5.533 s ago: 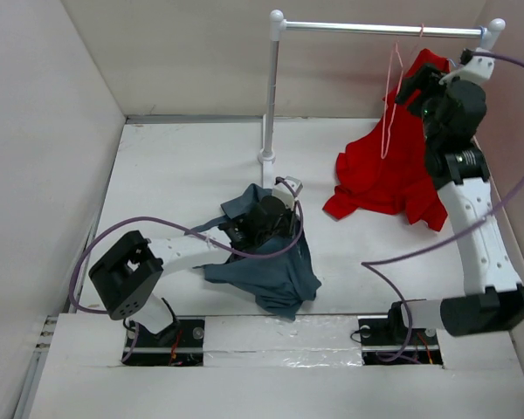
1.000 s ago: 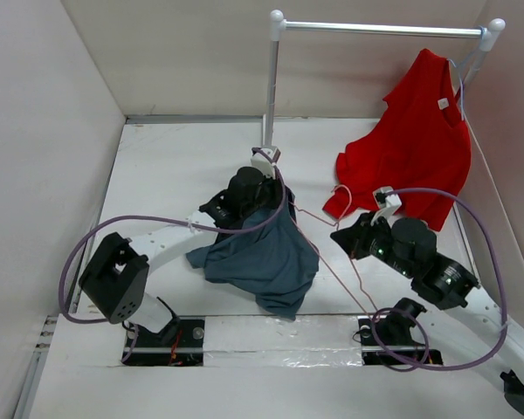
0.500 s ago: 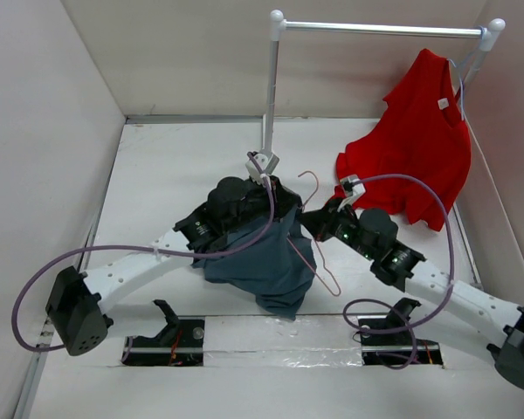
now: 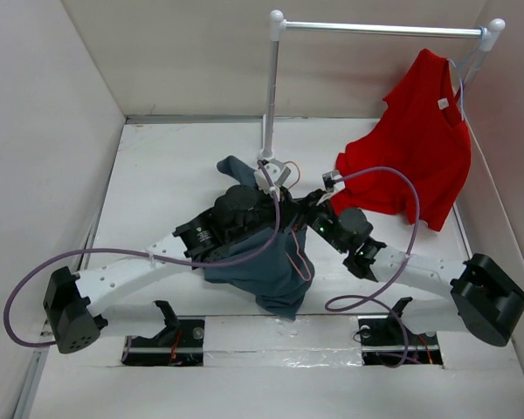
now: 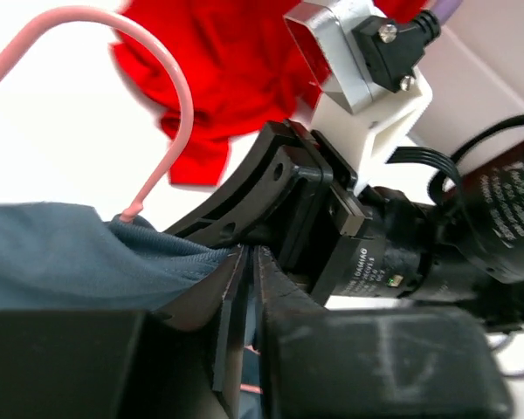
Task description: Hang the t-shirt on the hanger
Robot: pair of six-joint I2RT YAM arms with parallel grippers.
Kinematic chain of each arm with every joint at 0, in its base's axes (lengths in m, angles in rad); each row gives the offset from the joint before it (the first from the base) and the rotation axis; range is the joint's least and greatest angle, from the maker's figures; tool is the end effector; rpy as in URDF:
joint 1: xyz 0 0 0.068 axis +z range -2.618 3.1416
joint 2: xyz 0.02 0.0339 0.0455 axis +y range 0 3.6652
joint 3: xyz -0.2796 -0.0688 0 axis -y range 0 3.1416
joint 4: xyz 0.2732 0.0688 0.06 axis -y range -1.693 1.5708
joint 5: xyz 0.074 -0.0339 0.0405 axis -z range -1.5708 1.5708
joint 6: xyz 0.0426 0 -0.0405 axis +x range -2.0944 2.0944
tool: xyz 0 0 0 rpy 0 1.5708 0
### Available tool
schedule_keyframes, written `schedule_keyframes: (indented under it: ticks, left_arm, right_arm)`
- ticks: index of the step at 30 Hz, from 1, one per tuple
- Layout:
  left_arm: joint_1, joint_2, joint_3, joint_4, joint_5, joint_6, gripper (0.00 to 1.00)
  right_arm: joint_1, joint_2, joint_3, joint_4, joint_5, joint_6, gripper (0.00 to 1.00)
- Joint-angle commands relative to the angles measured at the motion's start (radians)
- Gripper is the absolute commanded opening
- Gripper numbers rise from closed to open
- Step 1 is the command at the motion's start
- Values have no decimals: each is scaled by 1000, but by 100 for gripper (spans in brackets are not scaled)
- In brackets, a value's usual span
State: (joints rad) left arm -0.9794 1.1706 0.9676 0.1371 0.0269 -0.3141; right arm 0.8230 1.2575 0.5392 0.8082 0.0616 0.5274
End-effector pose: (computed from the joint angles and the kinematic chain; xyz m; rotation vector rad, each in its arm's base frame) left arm 0.1703 -0.2556 0.3670 0.5874 1.6333 -0.9977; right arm 0.2026 0.2146 0.2553 -0.1789 1.5610 1.0362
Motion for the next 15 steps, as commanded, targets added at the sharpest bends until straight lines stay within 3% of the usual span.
schedule_keyframes:
  ticks: [1, 2, 7, 15]
  left_arm:
    - [-149, 4, 83, -14, -109, 49, 7]
    - [-162, 3, 88, -25, -140, 52, 18]
    - [-162, -80, 30, 30, -240, 9, 33]
    - [-162, -203, -55, 159, -364, -46, 34]
  right_arm:
    - [25, -13, 10, 258, 84, -15, 0]
    - [36, -36, 5, 256, 98, -20, 0]
    - [36, -90, -21, 212, 122, -29, 0]
    - [36, -170, -56, 140, 161, -40, 0]
